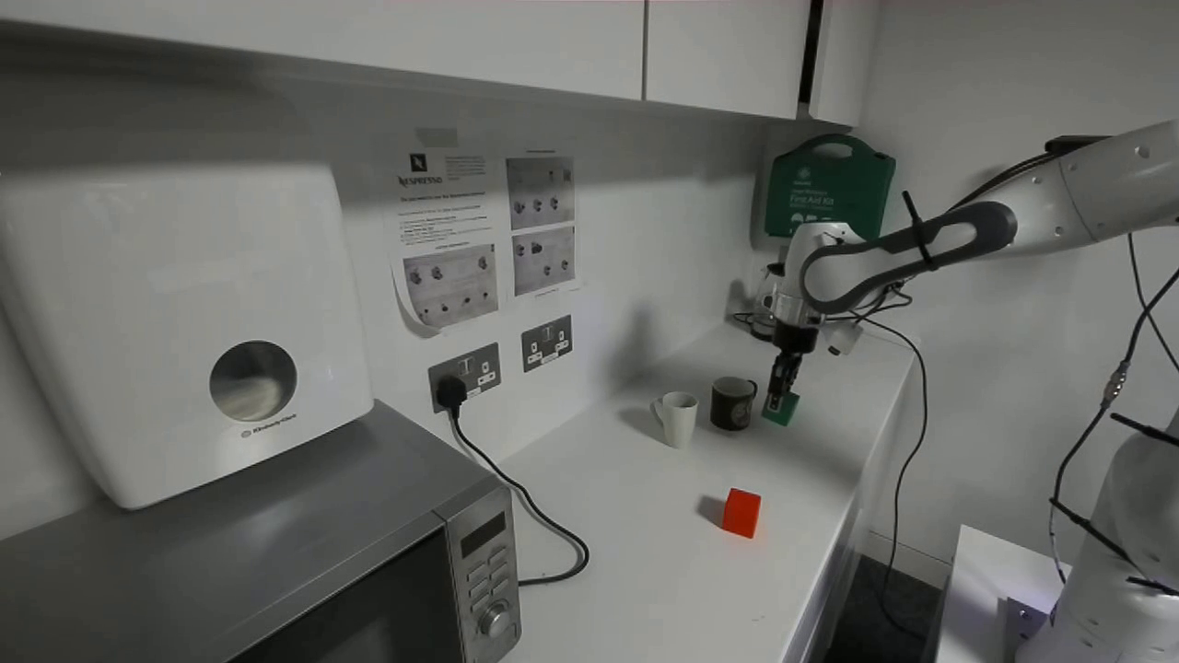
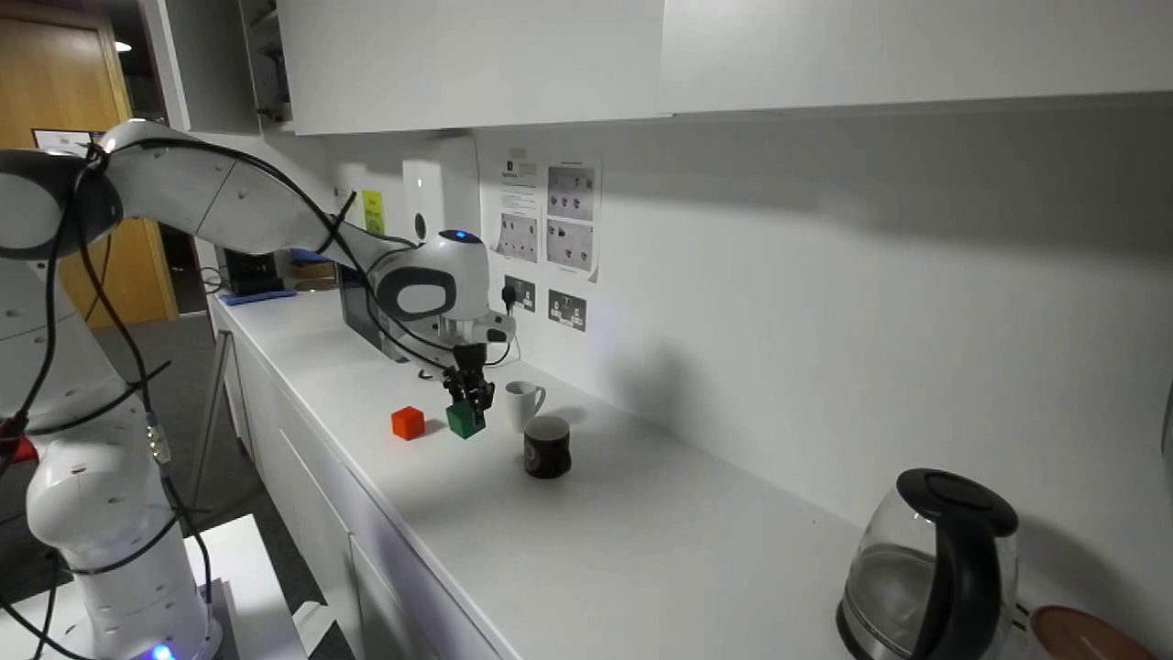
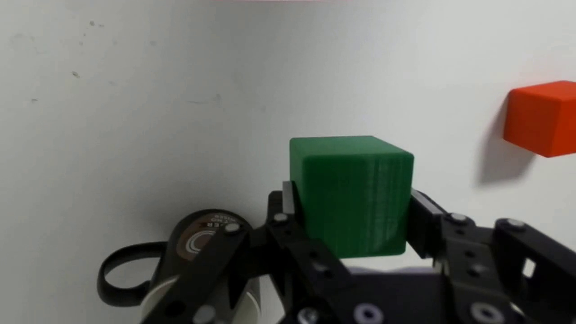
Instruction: Put the mugs on the table and then stack the blocks
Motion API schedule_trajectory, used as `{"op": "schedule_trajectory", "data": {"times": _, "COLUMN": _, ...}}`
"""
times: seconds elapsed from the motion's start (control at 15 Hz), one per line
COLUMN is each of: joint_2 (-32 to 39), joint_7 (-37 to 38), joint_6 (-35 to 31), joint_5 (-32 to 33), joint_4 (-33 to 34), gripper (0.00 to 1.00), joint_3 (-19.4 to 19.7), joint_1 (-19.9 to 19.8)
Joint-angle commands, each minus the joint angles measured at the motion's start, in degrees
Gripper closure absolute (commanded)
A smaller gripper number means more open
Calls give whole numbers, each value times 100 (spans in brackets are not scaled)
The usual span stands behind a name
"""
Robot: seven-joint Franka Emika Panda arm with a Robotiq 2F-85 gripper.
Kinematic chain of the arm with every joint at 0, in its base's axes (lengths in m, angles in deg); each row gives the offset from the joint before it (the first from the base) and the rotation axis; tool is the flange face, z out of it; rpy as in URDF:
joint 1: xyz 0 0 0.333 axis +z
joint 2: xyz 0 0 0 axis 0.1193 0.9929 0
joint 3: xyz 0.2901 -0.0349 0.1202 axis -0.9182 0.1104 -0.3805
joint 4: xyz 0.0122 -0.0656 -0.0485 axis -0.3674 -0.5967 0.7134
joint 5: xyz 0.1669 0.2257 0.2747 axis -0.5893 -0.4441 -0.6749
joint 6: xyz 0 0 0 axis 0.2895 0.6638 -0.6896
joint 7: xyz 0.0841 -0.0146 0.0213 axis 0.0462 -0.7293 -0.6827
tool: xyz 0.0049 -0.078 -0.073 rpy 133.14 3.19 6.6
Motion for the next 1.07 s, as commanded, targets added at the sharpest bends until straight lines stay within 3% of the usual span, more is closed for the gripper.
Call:
{"op": "schedule_trajectory", "data": {"times": 0.0, "joint_2": -272, "joint_7": 670, "joint_6": 122, "joint_5": -110, "joint_4": 24, "gripper": 68, "joint_3": -162, "joint_1": 157}}
{"op": "schedule_trajectory", "data": {"times": 1.0, "joint_2": -340, "joint_7": 4010, "joint_6": -4, "joint_5": -196, "joint_4": 129, "gripper": 68, "joint_3": -1131, "joint_1": 597}}
